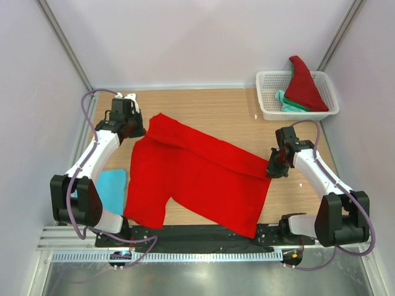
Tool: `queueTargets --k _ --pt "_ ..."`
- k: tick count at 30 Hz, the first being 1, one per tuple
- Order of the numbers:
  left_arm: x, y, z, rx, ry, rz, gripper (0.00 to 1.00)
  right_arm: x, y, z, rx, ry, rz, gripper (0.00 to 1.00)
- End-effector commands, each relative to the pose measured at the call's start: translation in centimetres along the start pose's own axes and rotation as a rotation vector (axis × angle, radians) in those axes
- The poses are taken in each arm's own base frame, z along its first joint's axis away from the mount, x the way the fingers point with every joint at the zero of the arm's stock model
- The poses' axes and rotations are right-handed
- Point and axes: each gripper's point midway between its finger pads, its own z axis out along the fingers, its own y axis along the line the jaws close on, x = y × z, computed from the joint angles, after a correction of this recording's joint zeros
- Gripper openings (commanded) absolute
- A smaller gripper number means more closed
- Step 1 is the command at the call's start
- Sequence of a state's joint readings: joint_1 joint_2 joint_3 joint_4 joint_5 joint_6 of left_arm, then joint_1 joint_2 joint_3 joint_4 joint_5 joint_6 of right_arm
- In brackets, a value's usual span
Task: Fold and stack the t-shirts
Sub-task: Fold the tshirt
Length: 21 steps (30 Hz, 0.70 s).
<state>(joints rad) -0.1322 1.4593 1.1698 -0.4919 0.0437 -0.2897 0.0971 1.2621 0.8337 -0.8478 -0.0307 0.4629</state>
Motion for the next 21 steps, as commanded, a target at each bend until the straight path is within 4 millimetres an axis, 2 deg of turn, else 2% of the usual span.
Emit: queueTargets --k 1,2,3,4,5,6,7,8,9,11,12,14,15,16,17,18,19,20,21 --pt "0.3 0.6 -0.7 -0.031 0.008 -0.037 0.00 1.5 0.2 0.0 -0.010 0.061 0.022 0.04" --pt "0.7 0.7 -1.0 -0.040 0.026 -0.046 0.00 2.3 0.2 -0.1 -0.015 0.096 0.032 0.07" --pt "0.7 0.8 -1.5 -0.050 0.022 -0.055 0.00 2.7 0.5 -0.3 -0.033 0.117 0.039 0.17" --pt "0.7 1.3 -2.1 -0.080 0.021 -0.065 0.00 3.1 1.3 -1.0 -0.081 0.130 0.045 0.20" --pt "1.0 1.5 -2.9 -0.097 0.031 -0.071 0.09 3.0 1.5 -1.7 -0.090 0.124 0.055 0.22" --pt "1.0 1.8 -3.6 -0.116 0.023 -0.079 0.18 2.6 1.7 -2.1 -0.098 0.104 0.057 0.30" --pt "0.7 2.4 -4.5 -0.154 0.005 -0.089 0.30 1.7 1.5 -2.5 -0.083 0.059 0.055 0.36" --pt "0.9 2.5 -5.1 -0.167 0.026 -0.093 0.52 0.0 1.6 -3.1 -0.079 -0.006 0.043 0.43" --pt "0.9 2.5 -5.1 -0.169 0.034 -0.091 0.61 -1.3 1.3 -3.2 -0.056 -0.051 0.045 0.53" --pt "0.2 2.6 -4.2 -0.169 0.014 -0.085 0.70 -4.3 1.7 -2.9 -0.049 -0.122 0.053 0.59" --pt "-0.4 2.4 -3.9 -0.160 0.001 -0.081 0.71 -5.2 1.6 -2.7 -0.048 -0.134 0.067 0.61" --pt "-2.1 0.9 -1.9 -0.085 -0.006 -0.054 0.72 -7.2 1.7 -2.2 -0.038 -0.160 0.069 0.64" --pt "-2.7 0.4 -1.1 -0.062 -0.002 -0.043 0.71 -7.7 1.5 -1.2 -0.021 -0.142 0.065 0.66" --pt "-4.5 -0.7 -0.3 -0.015 -0.014 -0.025 0.71 -8.3 1.2 -0.8 -0.015 -0.143 0.078 0.66" --pt "-3.5 -1.2 2.6 0.027 0.066 -0.004 0.66 -9.2 1.5 -0.6 -0.025 -0.167 0.078 0.67" --pt "-3.5 -1.3 4.2 0.030 0.106 0.011 0.62 -9.3 1.5 0.5 -0.015 -0.147 0.080 0.66" --pt "-6.2 -2.1 4.6 0.050 0.074 0.023 0.59 -10.1 0.6 0.8 -0.004 -0.150 0.113 0.67" --pt "-6.2 -2.5 5.7 0.068 0.107 0.026 0.58 -10.7 0.6 1.1 -0.008 -0.155 0.118 0.67" --pt "-4.7 -1.9 8.9 0.054 0.179 0.023 0.58 -10.7 0.4 2.0 -0.004 -0.132 0.131 0.67"
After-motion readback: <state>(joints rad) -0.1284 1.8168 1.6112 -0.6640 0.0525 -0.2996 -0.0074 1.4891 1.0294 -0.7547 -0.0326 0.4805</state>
